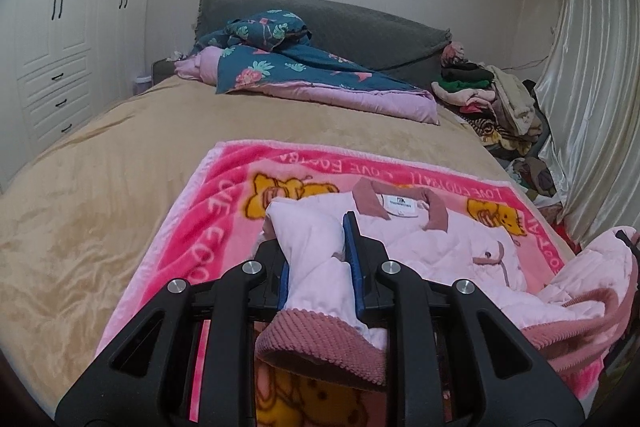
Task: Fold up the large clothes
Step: 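Lift the hem with both tools and fold it over toward the collar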
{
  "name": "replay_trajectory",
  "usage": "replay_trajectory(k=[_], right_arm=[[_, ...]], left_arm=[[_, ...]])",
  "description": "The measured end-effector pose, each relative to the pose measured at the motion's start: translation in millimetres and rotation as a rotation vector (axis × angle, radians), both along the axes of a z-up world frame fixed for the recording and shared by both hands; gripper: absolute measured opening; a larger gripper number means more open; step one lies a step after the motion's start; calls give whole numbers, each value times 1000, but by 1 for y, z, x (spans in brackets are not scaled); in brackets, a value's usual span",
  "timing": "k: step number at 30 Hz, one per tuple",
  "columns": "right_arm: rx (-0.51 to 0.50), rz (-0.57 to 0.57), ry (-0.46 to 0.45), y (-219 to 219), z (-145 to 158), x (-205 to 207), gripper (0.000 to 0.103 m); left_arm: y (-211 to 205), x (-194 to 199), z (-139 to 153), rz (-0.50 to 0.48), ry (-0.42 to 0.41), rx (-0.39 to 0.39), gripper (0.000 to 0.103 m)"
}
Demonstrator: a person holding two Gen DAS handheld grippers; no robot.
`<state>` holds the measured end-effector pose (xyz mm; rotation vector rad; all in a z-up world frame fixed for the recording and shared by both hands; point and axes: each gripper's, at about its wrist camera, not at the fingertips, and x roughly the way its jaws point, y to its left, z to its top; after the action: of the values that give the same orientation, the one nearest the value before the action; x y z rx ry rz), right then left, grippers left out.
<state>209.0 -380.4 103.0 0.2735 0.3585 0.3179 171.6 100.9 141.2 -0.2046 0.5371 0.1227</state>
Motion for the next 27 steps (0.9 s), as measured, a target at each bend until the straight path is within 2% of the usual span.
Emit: replay_trajectory(k=[12,27], right_arm=[[-6,-30,20,1,-6,45,17],[20,-43,96,2,-21,91,18]], left_arm=[[5,31,-8,38,-23,36,16],[1,61,-28,79,-37,96,17]])
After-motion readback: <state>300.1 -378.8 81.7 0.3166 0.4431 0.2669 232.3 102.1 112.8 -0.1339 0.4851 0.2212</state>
